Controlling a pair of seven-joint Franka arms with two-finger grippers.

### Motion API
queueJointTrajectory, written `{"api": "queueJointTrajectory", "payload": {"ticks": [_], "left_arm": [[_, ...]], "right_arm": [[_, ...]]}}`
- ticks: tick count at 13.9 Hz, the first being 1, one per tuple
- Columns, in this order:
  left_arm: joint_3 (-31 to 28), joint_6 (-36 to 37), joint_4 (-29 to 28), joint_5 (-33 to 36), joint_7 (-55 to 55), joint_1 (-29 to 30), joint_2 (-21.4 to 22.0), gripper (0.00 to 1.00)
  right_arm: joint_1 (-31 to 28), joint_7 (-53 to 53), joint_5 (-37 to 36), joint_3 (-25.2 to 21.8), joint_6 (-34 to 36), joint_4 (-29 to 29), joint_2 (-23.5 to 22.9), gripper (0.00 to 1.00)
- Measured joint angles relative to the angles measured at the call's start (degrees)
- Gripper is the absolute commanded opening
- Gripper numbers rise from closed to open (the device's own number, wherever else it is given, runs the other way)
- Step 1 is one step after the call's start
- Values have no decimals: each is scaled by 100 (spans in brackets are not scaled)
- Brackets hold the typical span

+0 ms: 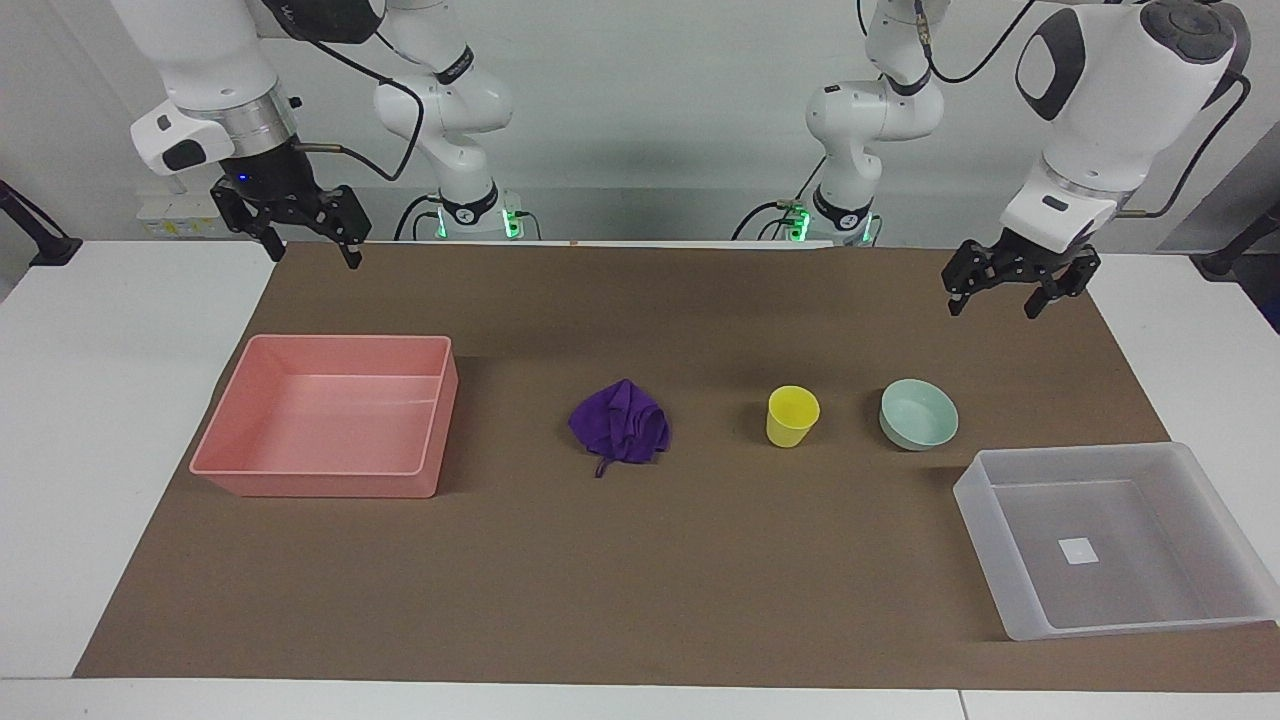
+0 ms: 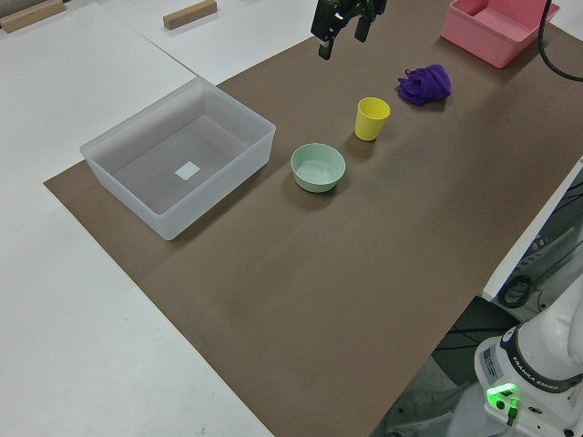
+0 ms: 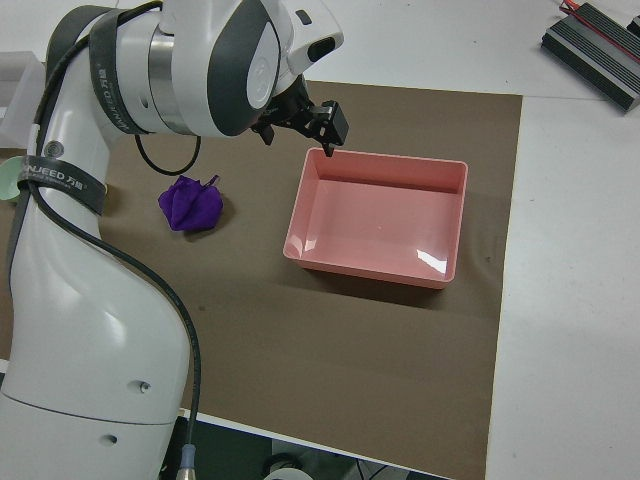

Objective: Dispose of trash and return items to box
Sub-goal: 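Move the left gripper toward the green bowl while the right gripper reaches out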

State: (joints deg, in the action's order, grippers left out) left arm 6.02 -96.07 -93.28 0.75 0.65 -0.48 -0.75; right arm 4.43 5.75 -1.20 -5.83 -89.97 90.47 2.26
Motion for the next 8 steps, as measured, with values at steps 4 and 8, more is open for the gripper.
{"api": "queueJointTrajectory", "payload": {"ticks": [4,8], "left_arm": [[3,4,0,0,0,0,12,100],[-30,-252,-250,22,0,25,84,100]], "right_arm": [[0,0,0,0,0,1,0,100],[0,0,0,0,0,5,0,100]]}}
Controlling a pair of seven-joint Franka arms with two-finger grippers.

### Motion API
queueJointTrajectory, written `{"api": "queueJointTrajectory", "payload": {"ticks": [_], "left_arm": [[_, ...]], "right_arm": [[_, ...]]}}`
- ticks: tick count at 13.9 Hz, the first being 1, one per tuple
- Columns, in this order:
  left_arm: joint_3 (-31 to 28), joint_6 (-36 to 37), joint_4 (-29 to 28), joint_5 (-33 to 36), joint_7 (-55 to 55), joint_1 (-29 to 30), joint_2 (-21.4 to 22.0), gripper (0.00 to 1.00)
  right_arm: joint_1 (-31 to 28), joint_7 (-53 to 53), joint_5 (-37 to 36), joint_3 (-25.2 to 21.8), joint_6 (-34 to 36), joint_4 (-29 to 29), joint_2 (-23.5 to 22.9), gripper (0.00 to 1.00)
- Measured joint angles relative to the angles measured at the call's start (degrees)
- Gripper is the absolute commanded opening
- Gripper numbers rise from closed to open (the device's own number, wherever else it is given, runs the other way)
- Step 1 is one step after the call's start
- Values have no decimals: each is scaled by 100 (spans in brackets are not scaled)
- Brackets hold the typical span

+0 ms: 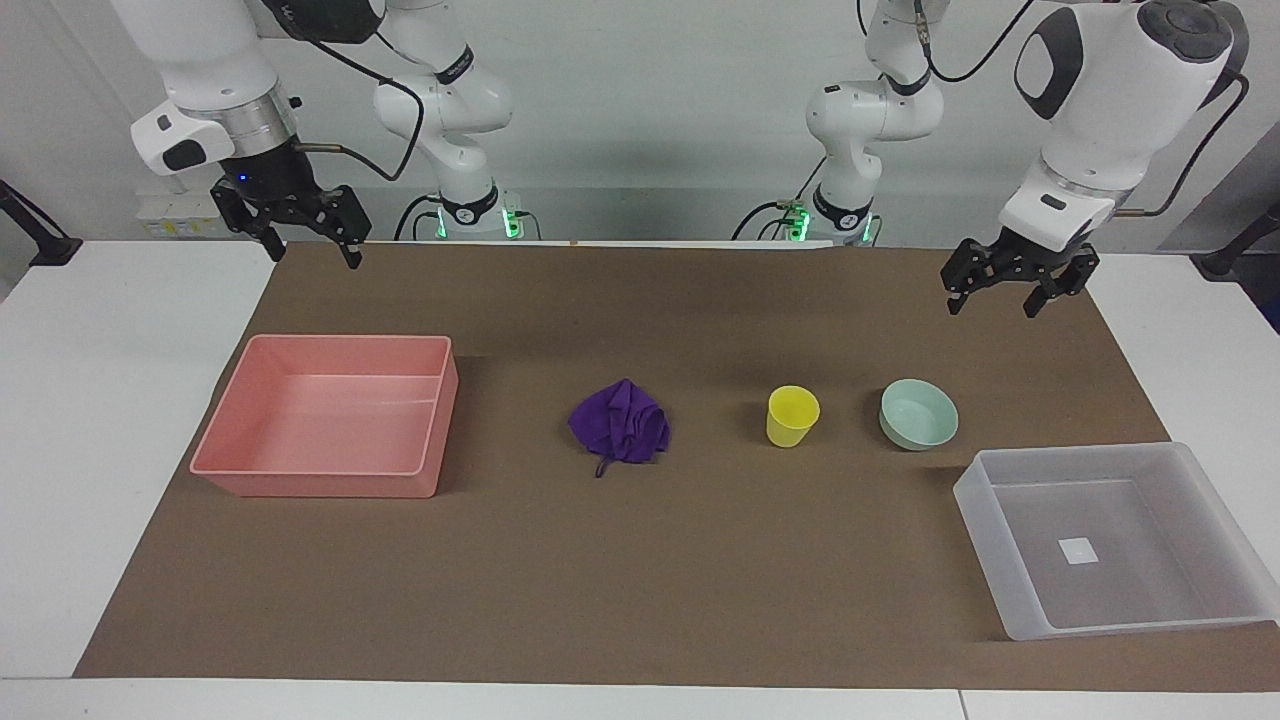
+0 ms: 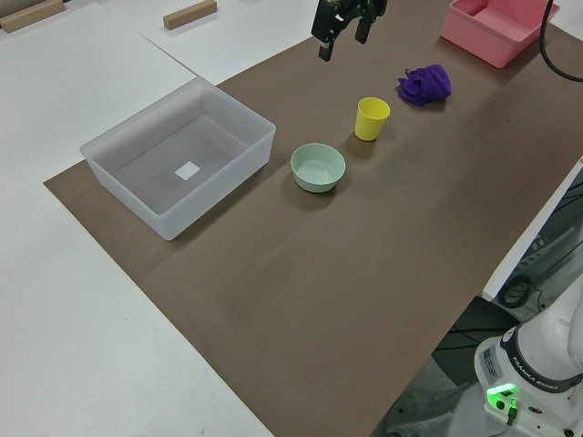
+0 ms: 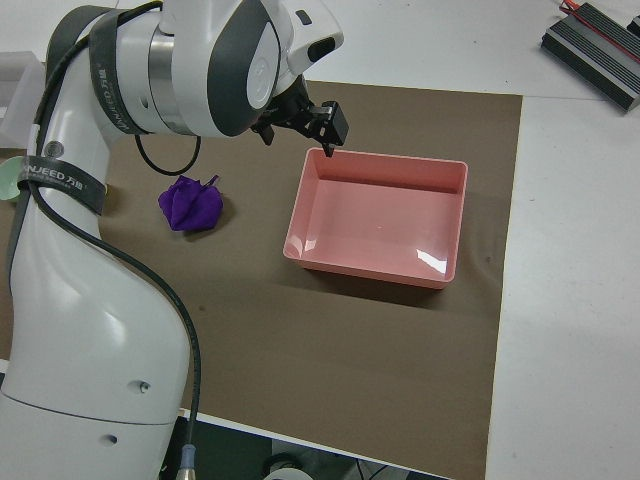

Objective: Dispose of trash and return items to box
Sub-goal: 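Move the left gripper toward the green bowl while the right gripper reaches out, then grasp the green bowl rim with the left gripper while the right gripper grasps the cloth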

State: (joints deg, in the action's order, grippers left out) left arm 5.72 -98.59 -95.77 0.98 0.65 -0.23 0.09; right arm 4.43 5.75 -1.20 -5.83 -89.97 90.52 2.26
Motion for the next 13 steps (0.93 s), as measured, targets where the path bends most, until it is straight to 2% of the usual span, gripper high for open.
{"api": "queueJointTrajectory", "payload": {"ticks": [3,7,10,13], "left_arm": [[-24,-711,-721,7,0,123,196,100],[-42,-1713,-1645,10,18,428,252,100],[-46,-2666,-2452,10,26,497,230,100],[-36,-3293,-2959,10,26,497,139,100]], "right_arm": [[130,-1,3,2,-184,71,-2,100],[848,283,23,15,-1090,659,-51,100],[1594,950,148,36,-2265,1124,-465,100],[2060,1195,362,47,-3059,1215,-1092,100]]}}
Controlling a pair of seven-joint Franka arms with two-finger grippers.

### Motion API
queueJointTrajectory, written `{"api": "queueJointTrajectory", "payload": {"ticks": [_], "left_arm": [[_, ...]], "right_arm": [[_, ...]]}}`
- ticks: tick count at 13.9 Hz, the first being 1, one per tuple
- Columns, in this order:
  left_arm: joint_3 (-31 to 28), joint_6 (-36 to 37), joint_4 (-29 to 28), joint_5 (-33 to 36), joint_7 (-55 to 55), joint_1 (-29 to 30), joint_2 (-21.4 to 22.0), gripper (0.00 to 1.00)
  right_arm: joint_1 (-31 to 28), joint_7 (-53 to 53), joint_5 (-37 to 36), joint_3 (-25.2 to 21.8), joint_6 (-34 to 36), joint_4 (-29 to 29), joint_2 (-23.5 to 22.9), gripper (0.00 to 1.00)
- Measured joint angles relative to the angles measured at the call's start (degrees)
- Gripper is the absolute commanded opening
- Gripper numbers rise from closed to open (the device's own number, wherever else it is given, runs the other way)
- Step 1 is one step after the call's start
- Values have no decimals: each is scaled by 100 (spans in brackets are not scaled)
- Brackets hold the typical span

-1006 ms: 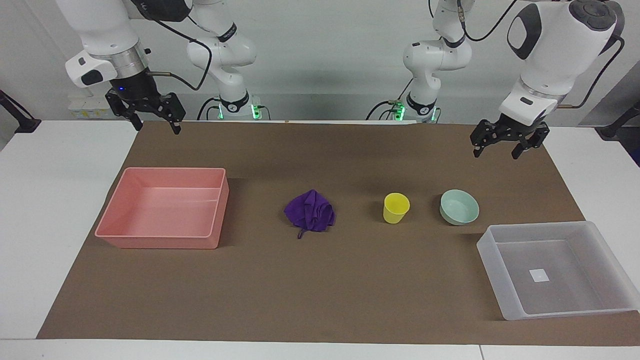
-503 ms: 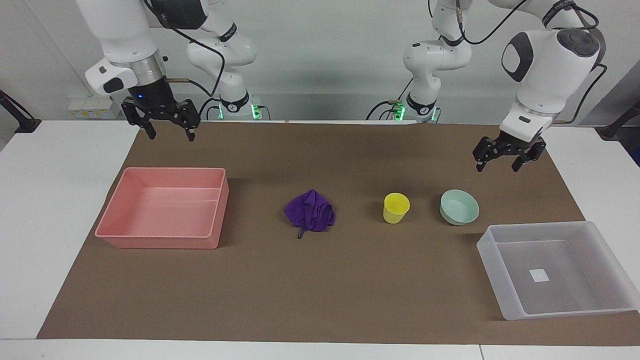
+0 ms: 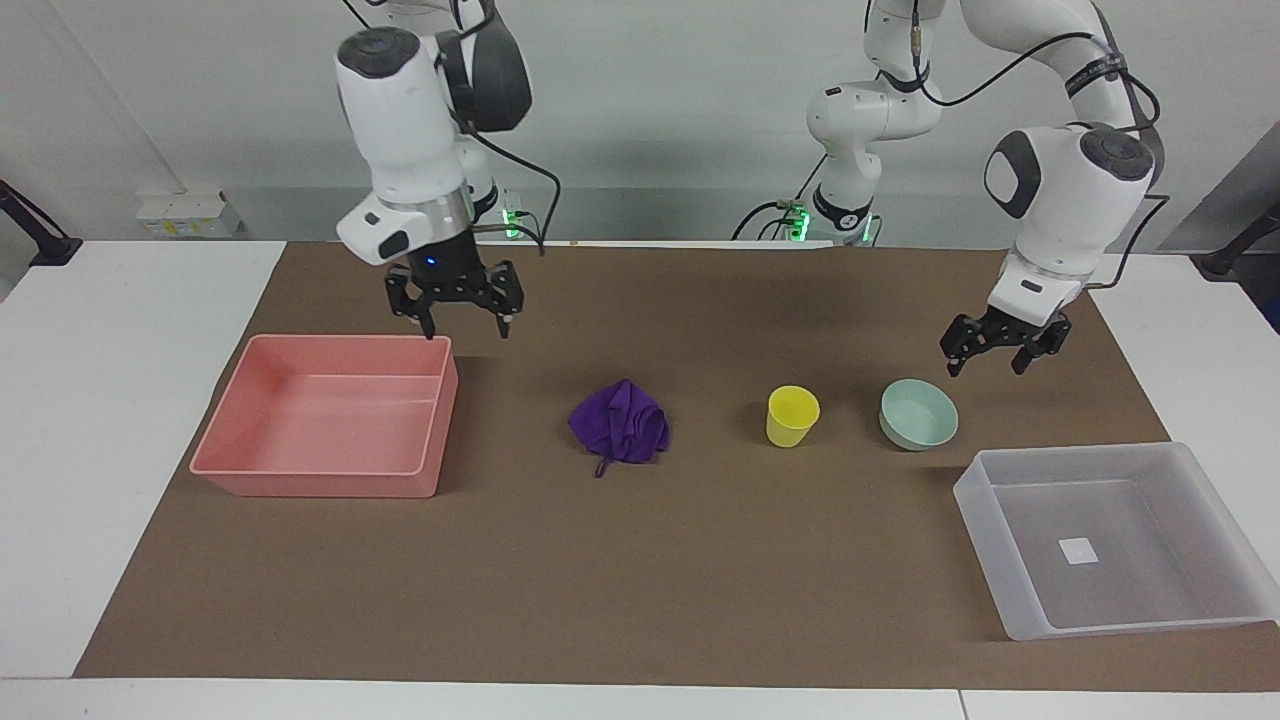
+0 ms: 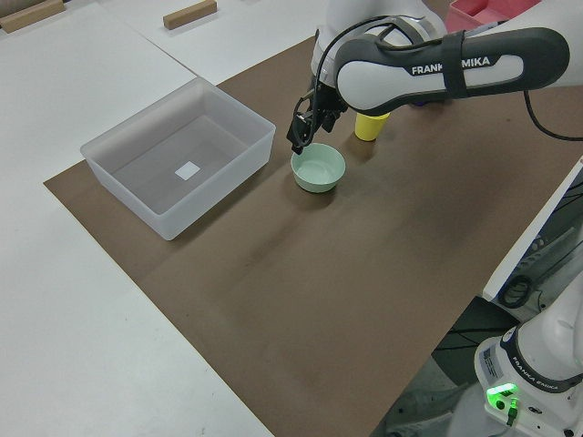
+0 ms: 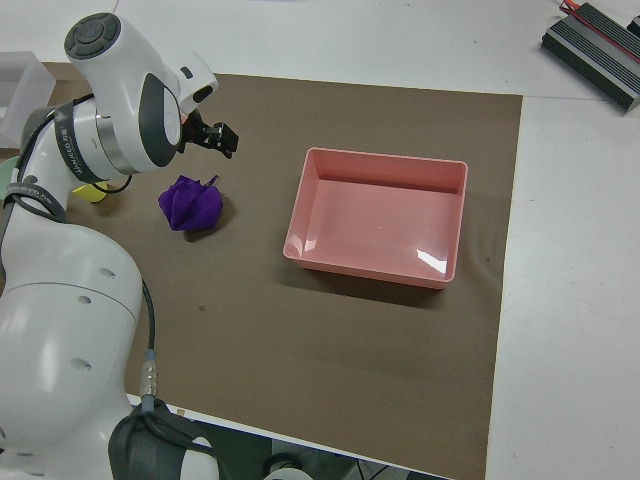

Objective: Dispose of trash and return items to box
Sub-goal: 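Grasp the green bowl rim with the left gripper while the right gripper grasps the cloth, then place the bowl in the white box while the right gripper carries the cloth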

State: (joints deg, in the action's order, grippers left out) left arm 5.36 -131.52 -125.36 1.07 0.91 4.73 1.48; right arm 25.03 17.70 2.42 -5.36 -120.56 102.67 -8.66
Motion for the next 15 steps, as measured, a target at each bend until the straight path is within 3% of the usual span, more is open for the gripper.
{"api": "queueJointTrajectory", "payload": {"ticks": [5,6,8,9,13,14,15], "left_arm": [[-3,-883,-370,0,0,55,-435,100],[-3,-1013,-387,0,0,72,-547,87],[-3,-1188,-393,0,0,90,-760,4],[-3,-1208,-393,0,0,90,-809,0],[-2,-1186,-383,0,0,91,-810,0],[-1,-1163,-368,0,0,91,-792,0],[11,-1101,-326,-3,0,91,-739,0]], "right_arm": [[549,267,119,5,-914,53,-754,100],[636,342,119,5,-1040,74,-846,100],[806,425,120,6,-1457,119,-1126,100],[875,432,120,6,-1701,130,-1322,100],[923,323,120,1,-1887,236,-1656,100],[923,311,120,-1,-1893,297,-1656,94],[923,297,116,-1,-1896,344,-1655,60]]}}
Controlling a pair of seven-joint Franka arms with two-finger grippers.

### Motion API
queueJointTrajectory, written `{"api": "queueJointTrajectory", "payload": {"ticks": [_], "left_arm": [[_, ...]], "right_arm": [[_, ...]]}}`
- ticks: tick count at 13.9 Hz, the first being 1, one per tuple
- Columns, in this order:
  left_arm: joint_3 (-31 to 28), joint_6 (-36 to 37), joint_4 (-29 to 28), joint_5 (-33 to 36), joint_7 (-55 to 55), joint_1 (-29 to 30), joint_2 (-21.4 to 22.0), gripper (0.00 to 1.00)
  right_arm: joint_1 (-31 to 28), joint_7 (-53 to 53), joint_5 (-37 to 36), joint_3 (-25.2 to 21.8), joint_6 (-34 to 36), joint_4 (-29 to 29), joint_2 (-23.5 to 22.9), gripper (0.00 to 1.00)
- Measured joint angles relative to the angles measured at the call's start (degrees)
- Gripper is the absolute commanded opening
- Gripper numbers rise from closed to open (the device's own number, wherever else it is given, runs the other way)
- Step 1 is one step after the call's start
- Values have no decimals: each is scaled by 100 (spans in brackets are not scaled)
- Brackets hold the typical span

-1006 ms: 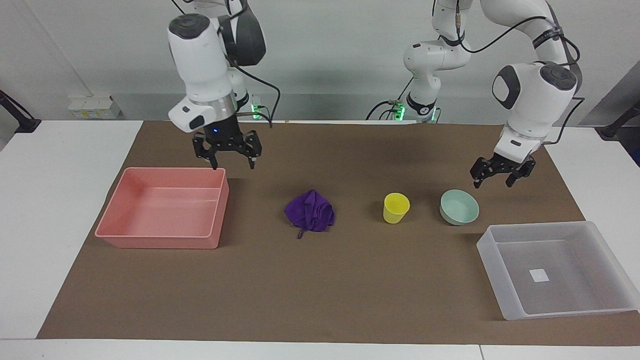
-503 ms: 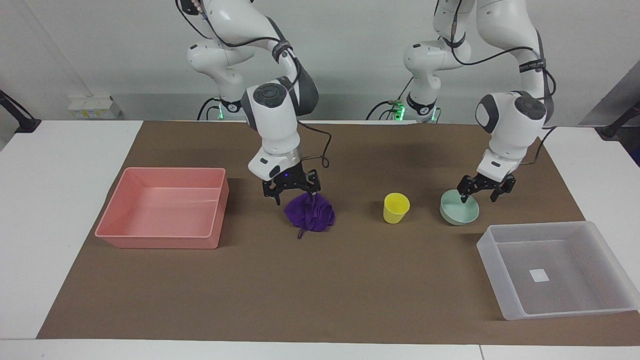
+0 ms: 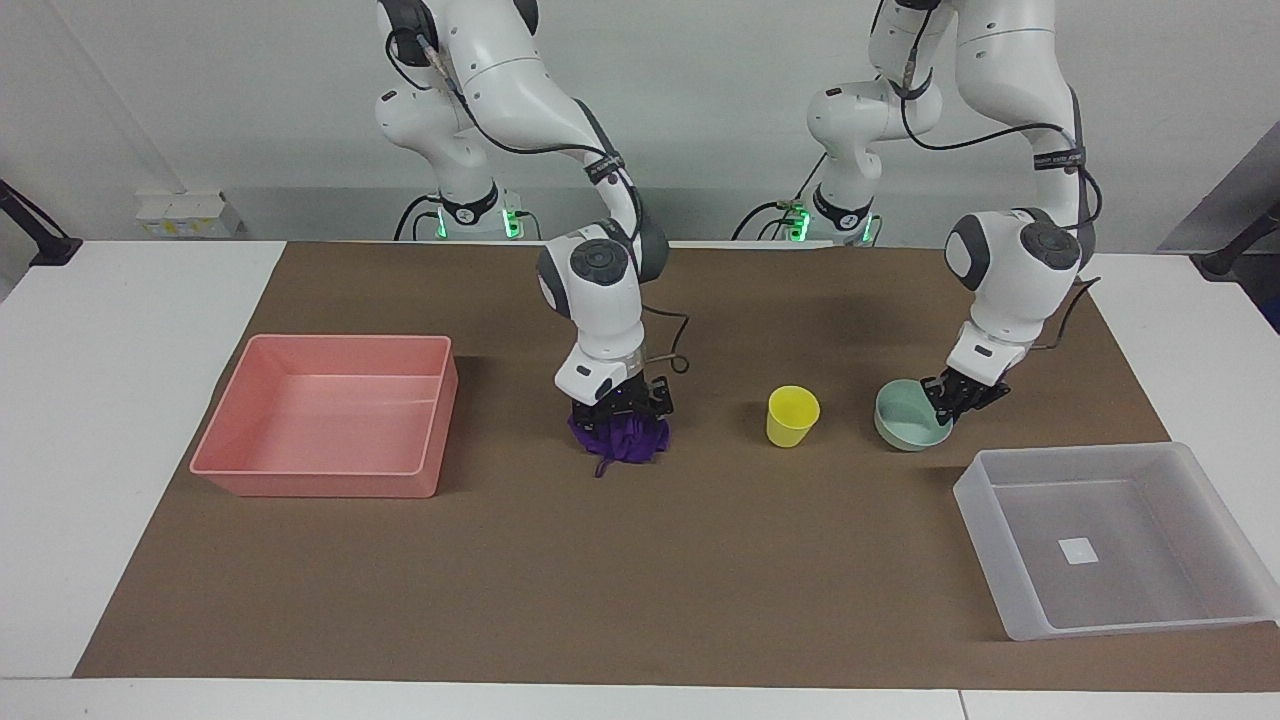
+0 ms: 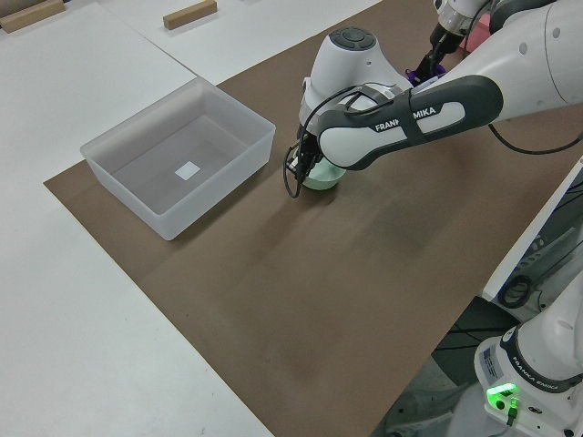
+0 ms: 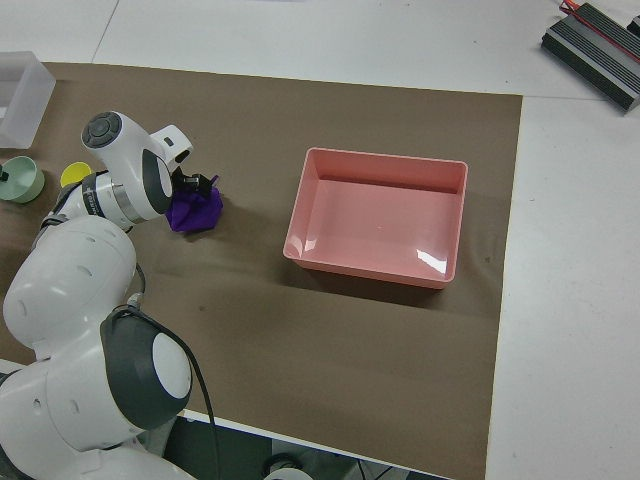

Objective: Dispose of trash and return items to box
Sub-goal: 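Place the bowl in the white box while the right gripper carries the cloth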

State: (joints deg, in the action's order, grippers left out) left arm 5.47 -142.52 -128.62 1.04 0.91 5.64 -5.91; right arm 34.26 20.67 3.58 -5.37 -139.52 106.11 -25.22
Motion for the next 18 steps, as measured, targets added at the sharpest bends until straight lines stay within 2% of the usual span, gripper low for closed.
{"api": "queueJointTrajectory", "payload": {"ticks": [1,2,6,9,12,18], "left_arm": [[23,199,84,0,0,0,95,0],[24,469,205,1,0,0,198,0],[-21,1503,1109,1,71,18,404,0],[-34,1577,1676,-68,123,280,195,0],[-43,1570,2412,-114,235,618,-430,0],[-23,1619,4581,-130,300,936,-2362,0]], "right_arm": [[0,-20,-1,-1,-1,32,1,25],[0,-40,-1,-3,-1,53,1,0],[-15,-50,-1,-25,17,90,12,0],[-19,22,0,-45,238,86,97,0],[-27,112,1,-70,558,69,349,0],[-478,166,1,-132,1841,-272,1365,0]]}}
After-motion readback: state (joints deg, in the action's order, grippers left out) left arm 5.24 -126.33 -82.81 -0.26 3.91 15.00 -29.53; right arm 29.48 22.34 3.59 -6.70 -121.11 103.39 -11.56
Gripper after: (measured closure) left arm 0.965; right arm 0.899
